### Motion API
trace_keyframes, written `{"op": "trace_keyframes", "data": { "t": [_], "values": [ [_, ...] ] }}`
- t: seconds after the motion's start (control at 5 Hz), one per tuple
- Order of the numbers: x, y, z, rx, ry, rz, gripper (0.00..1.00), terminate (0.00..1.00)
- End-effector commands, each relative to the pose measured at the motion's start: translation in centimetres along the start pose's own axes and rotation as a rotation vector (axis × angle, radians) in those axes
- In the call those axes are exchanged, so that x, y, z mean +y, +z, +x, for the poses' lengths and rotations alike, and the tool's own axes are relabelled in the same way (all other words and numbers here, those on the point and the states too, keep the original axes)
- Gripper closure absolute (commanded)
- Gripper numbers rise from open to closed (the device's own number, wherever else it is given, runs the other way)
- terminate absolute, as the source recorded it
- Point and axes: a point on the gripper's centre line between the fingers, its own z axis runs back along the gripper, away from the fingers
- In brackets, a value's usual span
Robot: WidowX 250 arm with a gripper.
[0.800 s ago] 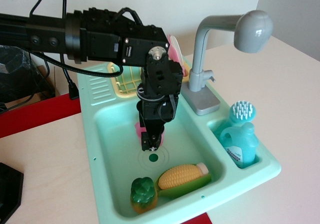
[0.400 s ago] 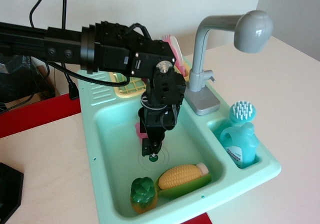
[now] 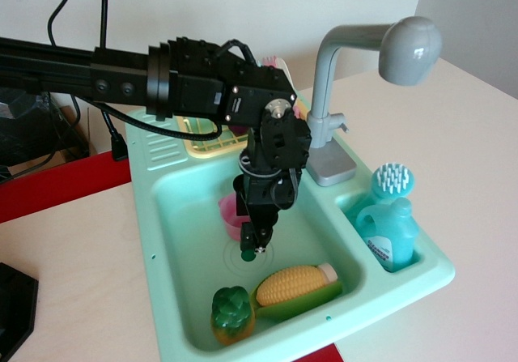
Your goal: Put cup from sink to drying rack
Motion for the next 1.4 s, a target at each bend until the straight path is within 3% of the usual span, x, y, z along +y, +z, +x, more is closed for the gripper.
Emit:
{"op": "trace_keyframes", "data": {
  "t": [0.0, 0.6, 0.8, 1.2],
  "values": [
    [0.4, 1.3, -0.5, -0.062, 0.029, 0.01, 1.0, 0.0],
    [0.0, 1.2, -1.3, -0.078, 0.007, 0.013, 1.0, 0.0],
    [0.8, 2.2, -1.1, -0.096, 0.003, 0.017, 1.0, 0.0],
    [3.3, 8.0, 1.1, -0.197, 0.029, 0.038, 1.0, 0.0]
  ]
}}
